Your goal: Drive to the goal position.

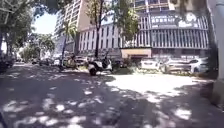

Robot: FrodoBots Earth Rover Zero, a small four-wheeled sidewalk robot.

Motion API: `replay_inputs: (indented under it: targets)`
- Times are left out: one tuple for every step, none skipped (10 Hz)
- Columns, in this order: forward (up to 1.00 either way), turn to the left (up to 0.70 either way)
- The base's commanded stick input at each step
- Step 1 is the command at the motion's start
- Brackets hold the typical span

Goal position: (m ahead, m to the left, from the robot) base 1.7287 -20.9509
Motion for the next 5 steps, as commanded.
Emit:
replay_inputs:
  targets:
    - [0.45, -0.27]
    - [0.45, -0.26]
    - [0.45, -0.18]
    - [0.45, -0.03]
    - [0.45, 0.00]
